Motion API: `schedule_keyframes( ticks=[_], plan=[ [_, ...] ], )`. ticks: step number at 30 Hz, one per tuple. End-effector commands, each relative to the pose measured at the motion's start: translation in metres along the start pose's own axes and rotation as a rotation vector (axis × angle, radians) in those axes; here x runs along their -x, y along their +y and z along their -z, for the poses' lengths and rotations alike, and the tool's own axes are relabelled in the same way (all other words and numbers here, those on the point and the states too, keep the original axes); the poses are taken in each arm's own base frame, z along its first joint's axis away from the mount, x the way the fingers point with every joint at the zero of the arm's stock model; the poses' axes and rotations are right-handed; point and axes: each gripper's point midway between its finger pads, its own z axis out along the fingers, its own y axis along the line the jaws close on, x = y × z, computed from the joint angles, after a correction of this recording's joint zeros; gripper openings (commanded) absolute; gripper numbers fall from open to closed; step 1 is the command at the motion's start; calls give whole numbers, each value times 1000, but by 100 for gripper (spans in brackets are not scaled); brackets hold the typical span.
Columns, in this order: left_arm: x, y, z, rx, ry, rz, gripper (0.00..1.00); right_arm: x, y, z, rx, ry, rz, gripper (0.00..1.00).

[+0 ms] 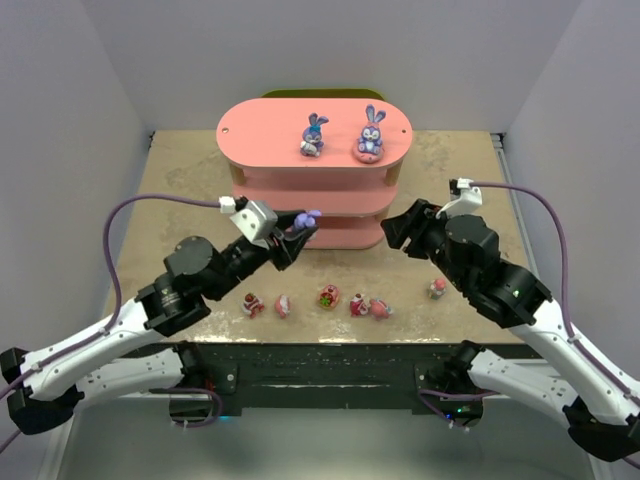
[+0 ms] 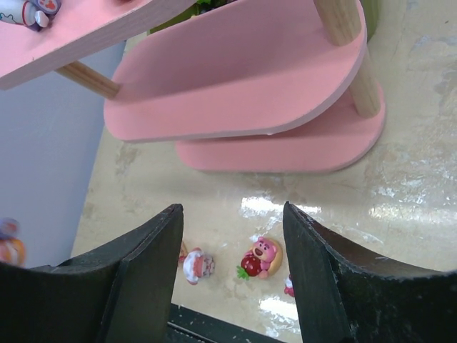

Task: Place and organize the plastic toys onto the shelf

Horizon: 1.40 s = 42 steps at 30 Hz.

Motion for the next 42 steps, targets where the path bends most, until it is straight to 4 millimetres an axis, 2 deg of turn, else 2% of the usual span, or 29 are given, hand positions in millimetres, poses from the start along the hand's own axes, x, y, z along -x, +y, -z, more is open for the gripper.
schedule_keyframes(
  ticks=[1,2,3,4,5,6,7,8,9,10,11,12,13,14,15,16,17,18,19,20,22,23,28,32,36,38,40,41,42],
  plan=[
    [39,34,1,82,-32,-133,0,21,11,-2,13,-66,6,62],
    [55,39,0,79,-57,-152,0,20,12,-5,15,-63,7,62],
    [58,62,-5,132,-49,-170,0,20,13,-5,16,-60,12,62],
    [68,70,-5,136,-40,-182,0,18,14,-8,12,-51,18,62],
    [70,73,-7,116,-26,-189,0,16,13,-10,9,-42,23,62],
    [69,92,-10,149,-4,-199,0,15,13,-11,7,-40,24,62],
    [85,95,-11,139,-29,-210,0,15,14,-12,4,-39,24,62],
    [88,95,-12,108,-28,-219,0,15,13,-12,3,-38,25,62],
    [89,112,-14,137,-15,-228,0,15,14,-12,5,-36,25,62],
    [103,116,-14,132,-35,-239,0,14,14,-13,3,-34,26,62],
    [104,112,-16,65,-28,-233,0,14,14,-13,5,-33,26,62],
    [102,137,-15,94,-10,-229,0,13,14,-13,7,-29,27,62],
    [109,129,-15,-4,-19,-230,0,11,13,-13,4,-25,28,62],
    [113,133,-13,-32,-32,-203,0,11,13,-12,7,-23,28,62],
    [110,160,-9,-10,-17,-175,0,10,13,-12,9,-21,29,62],
    [110,163,-6,-47,-20,-155,0,8,10,-12,4,-20,29,62],
    [117,153,-3,-147,-46,-133,0,8,9,-11,3,-21,26,62],
    [115,163,1,-160,-41,-122,0,8,8,-9,6,-24,22,62],
    [108,156,2,-223,-34,-105,0,6,7,-9,2,-22,24,62],
    [115,159,6,-226,-61,-109,0,6,6,-8,0,-22,25,63],
    [106,156,9,-276,-55,-85,0,8,4,-6,-1,-30,22,63],
    [109,153,10,-298,-73,-85,0,8,3,-5,-2,-29,23,63],
    [90,151,9,-381,-44,-52,0,8,3,-1,7,-32,14,63],
    [85,147,9,-463,-28,-47,0,3,4,-3,18,-19,8,63],
    [76,160,1,-504,0,-7,0,1,3,-4,14,-15,7,63],
    [78,157,2,-538,6,-16,0,-1,2,-5,14,-12,6,63],
    [73,164,-1,-552,20,3,0,-2,2,-6,13,-11,5,63],
    [76,160,2,-567,14,-2,0,-3,2,-6,11,-9,4,63],
    [68,166,-1,-571,23,25,0,-3,1,-7,9,-9,5,63]
  ],
)
